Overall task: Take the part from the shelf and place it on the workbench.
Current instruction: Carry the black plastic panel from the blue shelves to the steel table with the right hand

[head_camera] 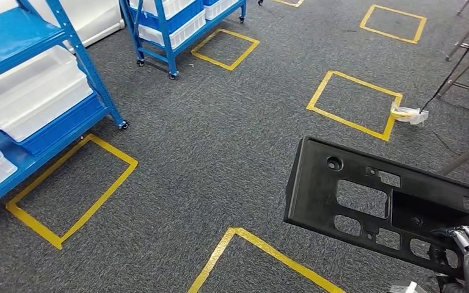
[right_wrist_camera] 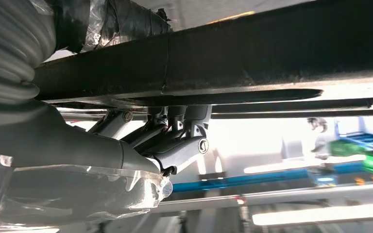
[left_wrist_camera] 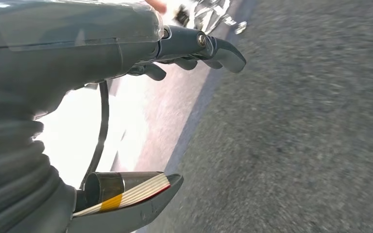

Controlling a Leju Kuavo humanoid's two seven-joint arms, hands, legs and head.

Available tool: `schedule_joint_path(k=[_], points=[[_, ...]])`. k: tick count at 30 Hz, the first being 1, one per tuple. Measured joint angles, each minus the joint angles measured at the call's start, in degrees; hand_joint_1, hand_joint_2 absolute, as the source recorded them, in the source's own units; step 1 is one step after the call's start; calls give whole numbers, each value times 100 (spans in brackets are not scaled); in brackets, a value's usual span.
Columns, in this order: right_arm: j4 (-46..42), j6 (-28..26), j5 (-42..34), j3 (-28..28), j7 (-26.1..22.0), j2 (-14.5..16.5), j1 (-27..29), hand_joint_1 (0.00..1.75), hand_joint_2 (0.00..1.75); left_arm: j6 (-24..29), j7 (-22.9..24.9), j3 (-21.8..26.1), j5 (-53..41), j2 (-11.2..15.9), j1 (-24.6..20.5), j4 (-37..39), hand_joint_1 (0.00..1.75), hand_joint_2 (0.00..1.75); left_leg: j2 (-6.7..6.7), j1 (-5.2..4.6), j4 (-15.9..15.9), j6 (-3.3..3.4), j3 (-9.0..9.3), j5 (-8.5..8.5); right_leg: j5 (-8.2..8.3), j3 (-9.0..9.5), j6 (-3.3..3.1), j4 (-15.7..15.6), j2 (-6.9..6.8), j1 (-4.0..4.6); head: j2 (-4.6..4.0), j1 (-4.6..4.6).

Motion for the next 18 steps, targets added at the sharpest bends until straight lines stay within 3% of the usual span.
schedule_joint_path(k=[3, 5, 7, 9, 11, 13, 14, 15, 16, 18], points=[[-112, -73, 132, -99, 36, 4, 90, 175, 175, -184, -282, 0, -19, 31, 0, 1, 0, 175, 179, -19, 48, -89, 23, -74, 368, 638, -31, -1063, -299, 7, 1, -1], [-285, -107, 289, -166, 87, 10, 120, 175, 175, -285, -583, 1, -12, 85, -20, 21, 0, 175, 275, -36, 63, -169, 52, -125, 368, 730, -110, -1252, -334, 46, 1, -2], [-510, -25, 399, -234, 174, 14, 134, 175, 175, -264, -709, 1, -18, 147, -79, 87, 0, 175, 322, -18, 77, -237, 105, -171, 379, 724, -190, -1271, -199, 46, 0, -2], [-700, 25, 443, -309, 226, 16, 170, 175, 175, -201, -702, -1, -27, 198, -120, 171, 0, 175, 112, 10, 318, -290, 43, -368, 406, 730, -273, -1296, -85, 29, 0, -3], [-853, -7, 445, -404, 254, 32, 279, 175, 175, -132, -682, -1, -28, 225, -112, 246, 0, 175, -169, 24, 970, -311, -246, -753, 412, 729, -325, -1301, 19, 35, 0, -6], [-970, -8, 435, -532, 290, 68, 457, 175, 175, -57, -593, 1, -54, 245, -88, 309, 0, 175, -249, 24, 1610, -310, -562, -979, 405, 729, -344, -1296, 151, 60, 0, -6], [-1008, 32, 422, -599, 311, 88, 550, 175, 175, -20, -493, 2, -85, 250, -77, 331, 0, 175, -257, 25, 1692, -304, -621, -926, 400, 735, -347, -1291, 225, 69, 0, -6], [-1029, 99, 406, -666, 329, 111, 647, 175, 175, 15, -343, 2, -126, 255, -65, 346, 0, 175, -271, 25, 1533, -293, -573, -747, 393, 745, -347, -1284, 306, 74, 0, -6], [-1039, 160, 389, -727, 343, 135, 741, 175, 175, 38, -198, 2, -169, 258, -51, 356, 0, 175, -316, 28, 1205, -280, -447, -506, 383, 758, -343, -1275, 384, 74, 0, -6], [-1043, 213, 363, -830, 345, 183, 903, 175, 175, 8, -16, 3, -232, 264, -6, 356, 0, 175, -569, 38, 500, -248, -174, -174, 364, 751, -314, -1238, 535, 77, 0, -6]])
